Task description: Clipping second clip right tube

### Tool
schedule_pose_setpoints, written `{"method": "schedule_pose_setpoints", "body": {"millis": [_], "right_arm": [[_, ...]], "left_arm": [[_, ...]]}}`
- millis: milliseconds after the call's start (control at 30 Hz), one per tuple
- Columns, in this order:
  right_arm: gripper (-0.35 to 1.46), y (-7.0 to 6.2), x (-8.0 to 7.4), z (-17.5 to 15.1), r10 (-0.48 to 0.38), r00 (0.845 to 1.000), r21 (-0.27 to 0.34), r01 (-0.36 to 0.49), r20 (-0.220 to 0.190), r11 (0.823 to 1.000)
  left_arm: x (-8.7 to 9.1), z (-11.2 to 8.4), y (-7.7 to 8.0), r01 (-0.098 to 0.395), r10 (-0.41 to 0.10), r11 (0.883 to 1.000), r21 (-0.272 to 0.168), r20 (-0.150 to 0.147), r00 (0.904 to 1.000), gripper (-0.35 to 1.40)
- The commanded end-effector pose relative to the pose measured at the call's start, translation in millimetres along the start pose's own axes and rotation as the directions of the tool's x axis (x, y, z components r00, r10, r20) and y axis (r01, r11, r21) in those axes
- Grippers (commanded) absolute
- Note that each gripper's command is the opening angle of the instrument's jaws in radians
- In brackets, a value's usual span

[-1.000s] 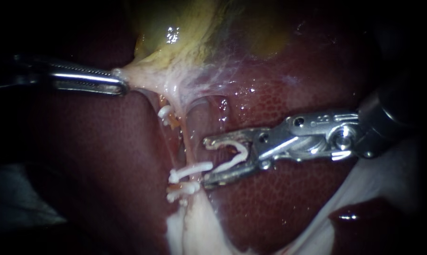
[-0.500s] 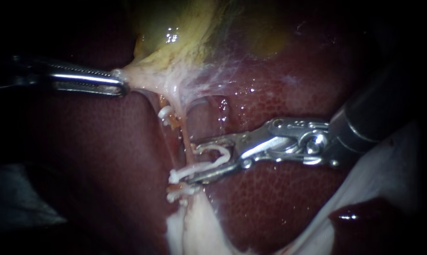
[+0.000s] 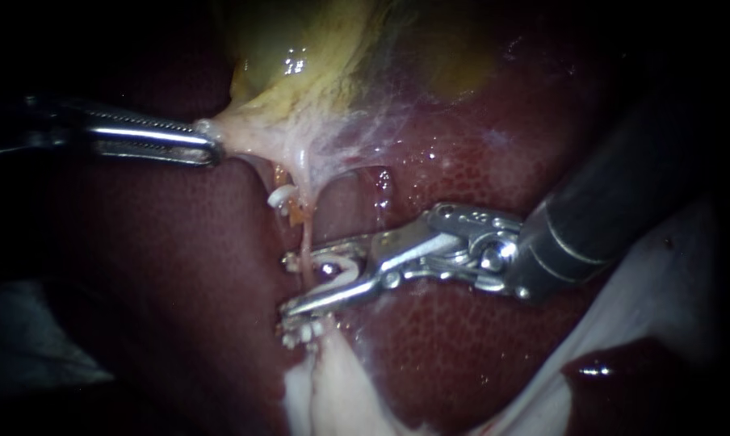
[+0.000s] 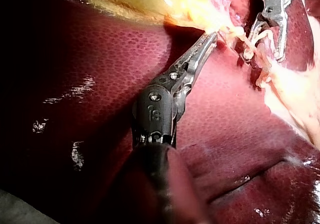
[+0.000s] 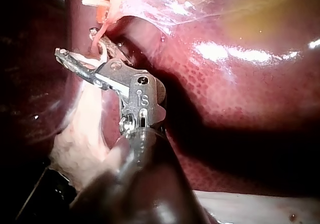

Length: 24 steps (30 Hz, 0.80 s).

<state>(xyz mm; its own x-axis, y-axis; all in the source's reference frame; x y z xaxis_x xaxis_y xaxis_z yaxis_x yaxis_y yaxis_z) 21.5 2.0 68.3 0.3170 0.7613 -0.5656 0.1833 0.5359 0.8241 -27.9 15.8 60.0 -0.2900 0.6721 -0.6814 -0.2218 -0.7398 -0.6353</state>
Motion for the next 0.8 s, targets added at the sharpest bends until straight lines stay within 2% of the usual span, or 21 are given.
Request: {"method": "schedule_pose_setpoints", "body": {"millis": [33,200,367,567,800], "right_arm": [[0.49,0.2,-0.1,0.3,-0.002,1.000,-0.002,0.002,0.002,1.000],[0.49,0.7,-0.8,1.6,0.003,1.000,-0.001,-0.003,0.007,1.000],[0.49,0.5,-1.2,2.0,0.010,1.000,0.024,-0.010,0.010,1.000],[0.49,-0.9,0.1,1.7,0.022,0.999,0.050,-0.021,-0.030,0.999],[0.46,-3.2,2.3,1.0,0.034,0.999,0.062,-0.032,-0.037,0.998]], "left_arm": [[0.0,0.1,0.0,0.001,-0.001,1.000,0.001,0.000,1.0000,-0.35],[0.0,0.1,0.1,0.001,-0.001,1.000,0.002,0.000,1.0000,-0.35],[0.0,0.1,0.1,0.001,-0.001,1.000,0.001,0.000,1.0000,-0.35],[0.0,0.1,0.1,0.001,-0.001,1.000,0.001,0.000,1.0000,-0.35],[0.0,0.0,0.1,0.000,0.000,1.000,0.001,0.000,1.0000,-0.35]]}}
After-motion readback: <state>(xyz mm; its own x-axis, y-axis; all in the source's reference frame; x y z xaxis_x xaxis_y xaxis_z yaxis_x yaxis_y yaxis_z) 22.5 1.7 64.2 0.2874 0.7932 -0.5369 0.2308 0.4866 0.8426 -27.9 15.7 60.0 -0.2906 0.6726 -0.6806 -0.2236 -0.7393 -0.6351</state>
